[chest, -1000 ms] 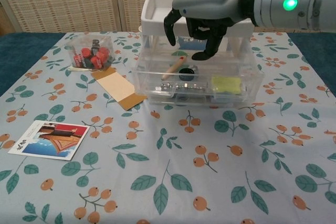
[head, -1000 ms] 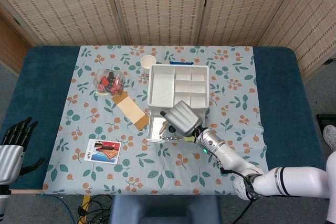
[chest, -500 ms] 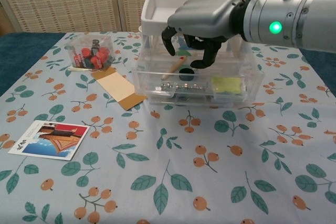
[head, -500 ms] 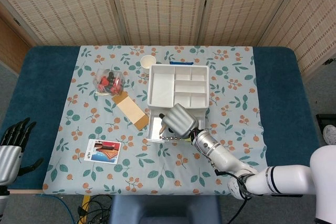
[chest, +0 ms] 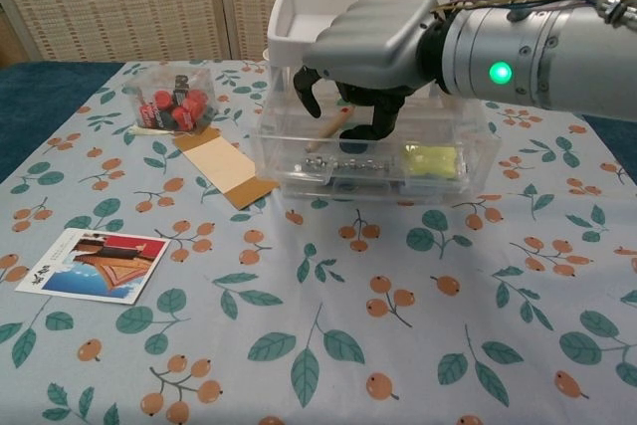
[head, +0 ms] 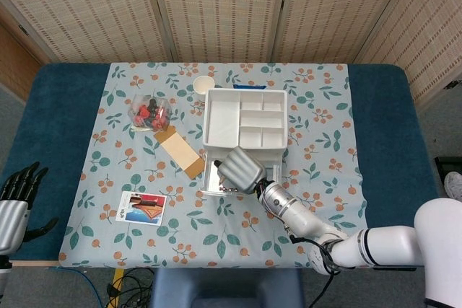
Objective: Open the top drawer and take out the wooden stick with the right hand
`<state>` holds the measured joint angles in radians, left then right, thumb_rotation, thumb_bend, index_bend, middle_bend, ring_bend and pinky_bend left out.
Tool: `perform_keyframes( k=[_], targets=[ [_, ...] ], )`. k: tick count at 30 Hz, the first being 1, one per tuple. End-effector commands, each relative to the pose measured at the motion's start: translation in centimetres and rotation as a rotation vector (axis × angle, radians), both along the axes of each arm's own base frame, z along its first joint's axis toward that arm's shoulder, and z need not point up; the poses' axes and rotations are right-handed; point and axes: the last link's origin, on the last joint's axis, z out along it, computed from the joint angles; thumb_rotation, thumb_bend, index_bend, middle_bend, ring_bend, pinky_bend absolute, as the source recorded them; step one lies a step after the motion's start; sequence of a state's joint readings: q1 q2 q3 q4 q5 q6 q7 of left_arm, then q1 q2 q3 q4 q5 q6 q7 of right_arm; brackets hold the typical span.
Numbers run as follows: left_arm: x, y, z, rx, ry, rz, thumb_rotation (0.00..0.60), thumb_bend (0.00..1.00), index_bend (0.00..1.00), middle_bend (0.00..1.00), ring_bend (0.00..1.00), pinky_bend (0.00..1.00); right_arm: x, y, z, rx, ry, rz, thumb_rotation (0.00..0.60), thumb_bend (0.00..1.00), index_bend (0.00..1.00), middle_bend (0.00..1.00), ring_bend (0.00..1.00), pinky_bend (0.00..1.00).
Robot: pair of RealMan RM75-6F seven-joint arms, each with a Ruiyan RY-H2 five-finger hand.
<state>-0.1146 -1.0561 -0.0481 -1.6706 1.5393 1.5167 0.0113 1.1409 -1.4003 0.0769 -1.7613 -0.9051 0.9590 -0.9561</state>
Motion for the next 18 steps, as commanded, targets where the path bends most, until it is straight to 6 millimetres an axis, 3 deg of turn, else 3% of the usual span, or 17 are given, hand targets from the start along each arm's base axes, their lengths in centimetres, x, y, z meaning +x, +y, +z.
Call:
perform_keyframes(
  k=[1, 18],
  targets=[
    [0.0, 0.0, 0.0, 0.000, 0.000, 0.001, 0.600, 0.16, 0.03, 0.00, 0.00, 0.08, 0.0, 0.0, -0.2, 0.000, 0.013, 0.003, 0.600, 0.36, 0.36, 0.92, 1.00, 1.00],
    [-0.1, 0.0, 0.2, 0.009, -0.003, -0.001, 0.600, 0.16, 0.03, 0.00, 0.00, 0.08, 0.1, 0.8, 1.0, 0.018, 0.003, -0.005, 0.600, 0.36, 0.41, 0.92, 1.00, 1.00]
  ],
)
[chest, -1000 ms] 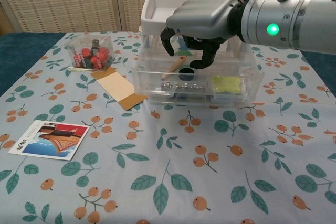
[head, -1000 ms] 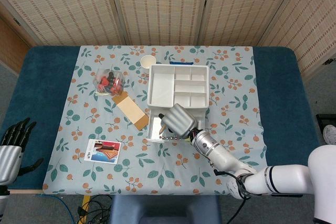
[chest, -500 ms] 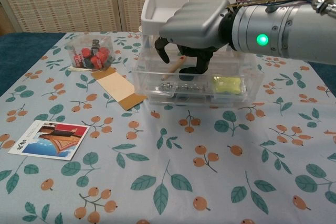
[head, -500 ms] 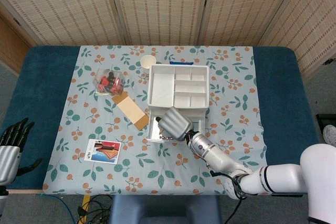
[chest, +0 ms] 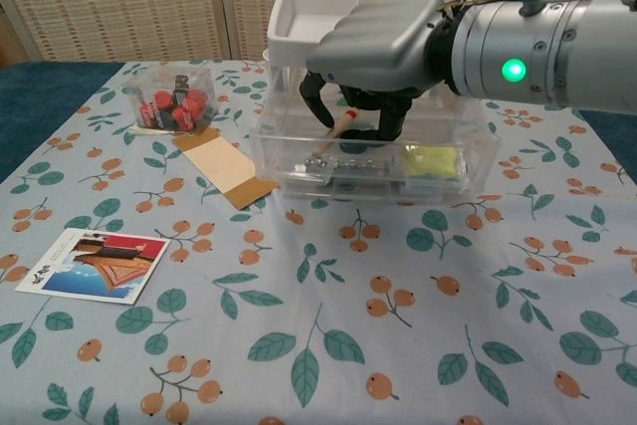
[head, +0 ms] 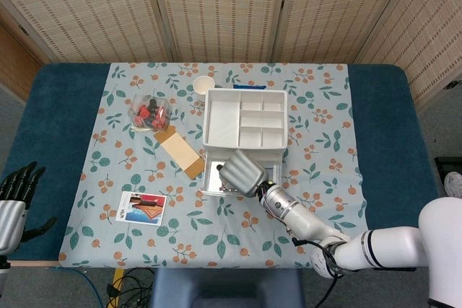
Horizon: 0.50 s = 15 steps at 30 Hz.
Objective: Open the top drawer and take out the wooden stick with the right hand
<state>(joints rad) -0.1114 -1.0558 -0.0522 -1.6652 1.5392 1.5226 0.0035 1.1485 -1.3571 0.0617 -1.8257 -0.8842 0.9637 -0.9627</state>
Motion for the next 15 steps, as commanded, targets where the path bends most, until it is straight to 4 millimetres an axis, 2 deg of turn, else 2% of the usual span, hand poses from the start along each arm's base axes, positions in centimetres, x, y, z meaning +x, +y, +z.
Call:
perform_keyframes(
  k=[1, 15],
  targets=[
    [0.0, 0.0, 0.0, -0.001, 0.000, 0.000, 0.600, 0.16, 0.03, 0.00, 0.00, 0.08, 0.2, 0.0, 0.2, -0.004, -0.008, 0.008, 0.600, 0.36, 0.41, 0.92, 1.00, 1.00],
    [-0.3, -0.1, 0.0, 0.000, 0.002, 0.012, 0.600, 0.16, 0.03, 0.00, 0.00, 0.08, 1.1, -0.7, -1.4, -0.003, 0.002, 0.022, 0.600, 0.37, 0.41, 0.92, 1.00, 1.00]
  ],
)
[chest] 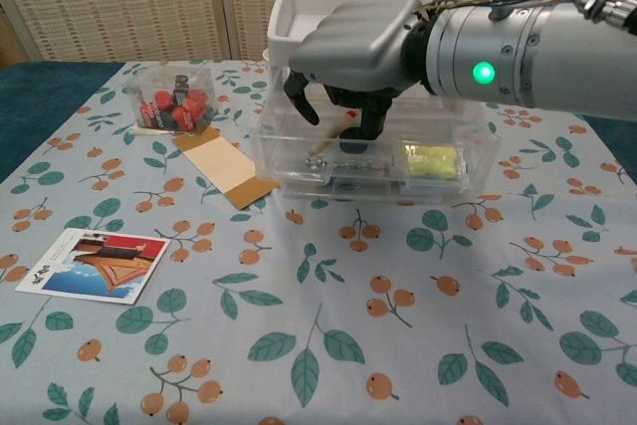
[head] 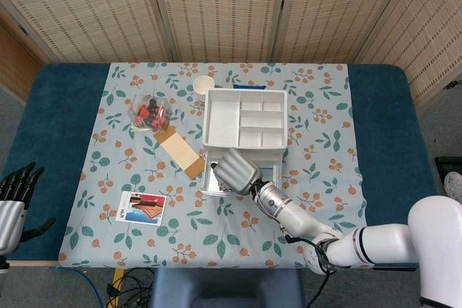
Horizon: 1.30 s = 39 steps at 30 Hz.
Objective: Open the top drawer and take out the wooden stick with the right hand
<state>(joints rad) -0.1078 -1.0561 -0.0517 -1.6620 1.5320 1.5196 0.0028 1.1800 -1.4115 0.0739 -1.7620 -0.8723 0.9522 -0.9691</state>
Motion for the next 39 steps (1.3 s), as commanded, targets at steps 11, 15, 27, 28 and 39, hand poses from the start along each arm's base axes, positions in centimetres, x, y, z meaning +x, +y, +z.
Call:
perform_keyframes(
  k=[11, 15, 27, 28, 39],
  targets=[
    [0.0, 0.1, 0.0, 0.000, 0.000, 0.001, 0.600, 0.16, 0.03, 0.00, 0.00, 0.08, 0.1, -0.3, -0.6, -0.003, 0.021, -0.005, 0.600, 0.37, 0.41, 0.92, 1.00, 1.00],
    [-0.1, 0.0, 0.0, 0.001, -0.001, 0.002, 0.600, 0.16, 0.03, 0.00, 0.00, 0.08, 0.0, -0.4, -0.5, -0.010, 0.032, -0.008, 0.600, 0.37, 0.41, 0.91, 1.00, 1.00],
    [-0.2, 0.2, -0.1, 0.000, -0.004, 0.001, 0.600, 0.16, 0.03, 0.00, 0.00, 0.07, -0.3, -0.6, 0.5, -0.032, 0.039, -0.011, 0.600, 0.37, 0.41, 0.91, 1.00, 1.00],
    [-0.2, 0.2, -0.1, 0.000, -0.004, 0.002, 0.600, 0.16, 0.03, 0.00, 0.00, 0.07, -0.4, -0.7, 0.6, -0.037, 0.040, -0.012, 0.600, 0.37, 0.41, 0.91, 1.00, 1.00],
    [-0.2, 0.3, -0.1, 0.001, -0.007, 0.001, 0.600, 0.16, 0.03, 0.00, 0.00, 0.07, -0.5, -0.9, 0.8, -0.059, 0.073, 0.012, 0.600, 0.37, 0.41, 0.91, 1.00, 1.00]
  ],
)
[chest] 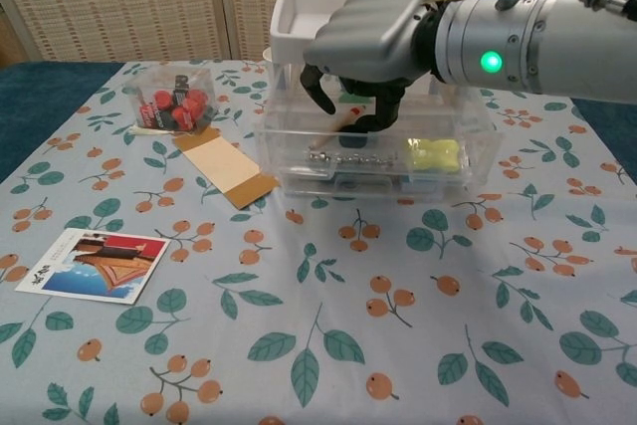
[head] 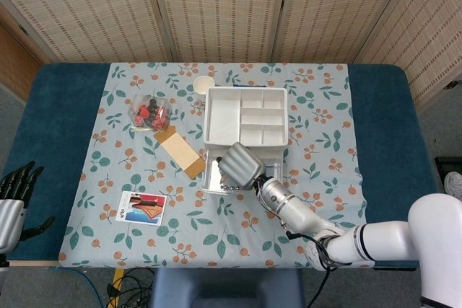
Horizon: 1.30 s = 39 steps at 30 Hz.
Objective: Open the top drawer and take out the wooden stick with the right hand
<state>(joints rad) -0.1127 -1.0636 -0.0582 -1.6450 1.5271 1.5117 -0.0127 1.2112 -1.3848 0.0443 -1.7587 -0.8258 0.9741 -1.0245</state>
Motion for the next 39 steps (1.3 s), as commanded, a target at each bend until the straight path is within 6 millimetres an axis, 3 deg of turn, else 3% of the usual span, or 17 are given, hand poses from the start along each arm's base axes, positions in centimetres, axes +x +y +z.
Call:
perform_keyframes(
  k=[1, 21, 30, 39],
  targets=[
    [0.0, 0.0, 0.0, 0.001, 0.000, 0.002, 0.600, 0.16, 0.03, 0.00, 0.00, 0.07, 0.0, 0.0, 0.0, -0.002, 0.007, 0.006, 0.600, 0.38, 0.41, 0.91, 1.00, 1.00],
    [-0.2, 0.0, 0.0, 0.001, -0.004, 0.005, 0.600, 0.16, 0.03, 0.00, 0.00, 0.07, -0.3, -0.2, -0.8, -0.028, 0.077, 0.059, 0.600, 0.33, 0.44, 0.91, 1.00, 1.00],
    [-0.3, 0.0, 0.0, 0.002, -0.005, 0.004, 0.600, 0.16, 0.03, 0.00, 0.00, 0.07, -0.5, -0.2, -1.0, -0.029, 0.081, 0.058, 0.600, 0.37, 0.56, 0.92, 1.00, 1.00],
    [-0.4, -0.1, 0.0, 0.007, -0.007, 0.003, 0.600, 0.16, 0.03, 0.00, 0.00, 0.07, 0.1, 0.1, -0.2, -0.046, 0.027, 0.081, 0.600, 0.41, 0.58, 0.93, 1.00, 1.00]
  ],
)
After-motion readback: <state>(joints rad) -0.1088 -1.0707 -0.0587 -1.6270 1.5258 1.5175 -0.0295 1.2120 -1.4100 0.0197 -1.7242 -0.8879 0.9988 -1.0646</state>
